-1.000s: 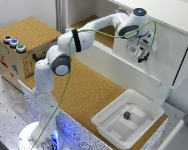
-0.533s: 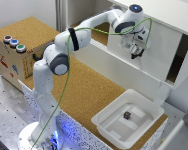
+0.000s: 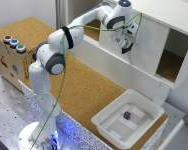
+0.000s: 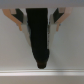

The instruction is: Slide the door to the left

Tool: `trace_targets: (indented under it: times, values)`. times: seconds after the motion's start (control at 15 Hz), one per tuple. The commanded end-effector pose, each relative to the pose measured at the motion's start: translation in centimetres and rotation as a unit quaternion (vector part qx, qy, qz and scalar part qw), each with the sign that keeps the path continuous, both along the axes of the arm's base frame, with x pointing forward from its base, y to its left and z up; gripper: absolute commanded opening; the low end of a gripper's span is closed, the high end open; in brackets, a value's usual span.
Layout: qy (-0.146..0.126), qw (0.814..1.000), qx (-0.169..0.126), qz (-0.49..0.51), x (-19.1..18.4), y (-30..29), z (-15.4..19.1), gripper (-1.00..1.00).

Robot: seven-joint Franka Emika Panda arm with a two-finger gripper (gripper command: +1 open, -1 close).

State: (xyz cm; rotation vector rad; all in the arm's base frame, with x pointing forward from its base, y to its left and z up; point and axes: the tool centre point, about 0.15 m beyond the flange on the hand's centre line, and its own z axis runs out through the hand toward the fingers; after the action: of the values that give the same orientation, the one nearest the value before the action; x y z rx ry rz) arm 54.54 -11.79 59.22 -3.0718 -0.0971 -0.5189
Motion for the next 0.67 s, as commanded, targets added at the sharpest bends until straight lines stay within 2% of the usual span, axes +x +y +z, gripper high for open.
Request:
trace_targets:
  times: [0.0, 0.6]
  values:
    - [-0.021, 0.999, -0.041, 0.001, 1.2, 8.2, -1.1, -1.00]
    - [-0.028, 0.993, -0.054, 0.098, 1.7, 20.1, 0.0, -1.00]
